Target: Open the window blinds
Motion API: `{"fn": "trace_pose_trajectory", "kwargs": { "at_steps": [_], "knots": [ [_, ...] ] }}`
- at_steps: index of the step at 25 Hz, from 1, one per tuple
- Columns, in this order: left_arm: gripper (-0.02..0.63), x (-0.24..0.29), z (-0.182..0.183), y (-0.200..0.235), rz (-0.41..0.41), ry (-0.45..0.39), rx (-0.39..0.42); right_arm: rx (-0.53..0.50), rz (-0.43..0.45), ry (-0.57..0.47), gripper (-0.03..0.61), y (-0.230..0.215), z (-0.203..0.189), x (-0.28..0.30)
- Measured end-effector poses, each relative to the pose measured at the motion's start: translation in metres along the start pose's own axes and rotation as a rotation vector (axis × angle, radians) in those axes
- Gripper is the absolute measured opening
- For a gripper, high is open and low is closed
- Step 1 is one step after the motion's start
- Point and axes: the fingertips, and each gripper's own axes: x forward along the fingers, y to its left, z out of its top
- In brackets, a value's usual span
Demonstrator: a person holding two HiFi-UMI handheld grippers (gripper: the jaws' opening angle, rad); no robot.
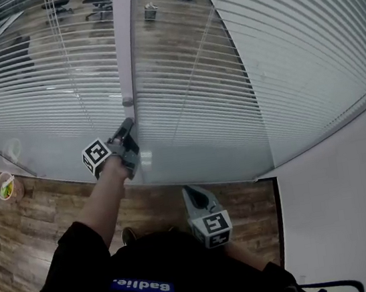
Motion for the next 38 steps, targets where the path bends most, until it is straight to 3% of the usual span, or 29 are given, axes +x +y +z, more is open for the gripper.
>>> {"fn": "trace_pose_trajectory", "kwargs": {
  "at_steps": [12,30,38],
  "knots": [
    [0.123,0.0003,0.0007,-0.0002,0.006,0.004,0.03,-0.001,0.003,0.0,0.005,0.0005,-0.0003,-0.0012],
    [0.124,0.002,0.0014,-0.0007,0.051,0.034,0.139,0.004,0.006,-0.003,0.005,-0.0007,-0.002,0.0013],
    [0.124,0.0019,0.0011,-0.0019,0.102,0.049,0.223,0.009,0.006,-0.006,0.004,-0.0009,-0.0027,0.0008]
  ]
}}
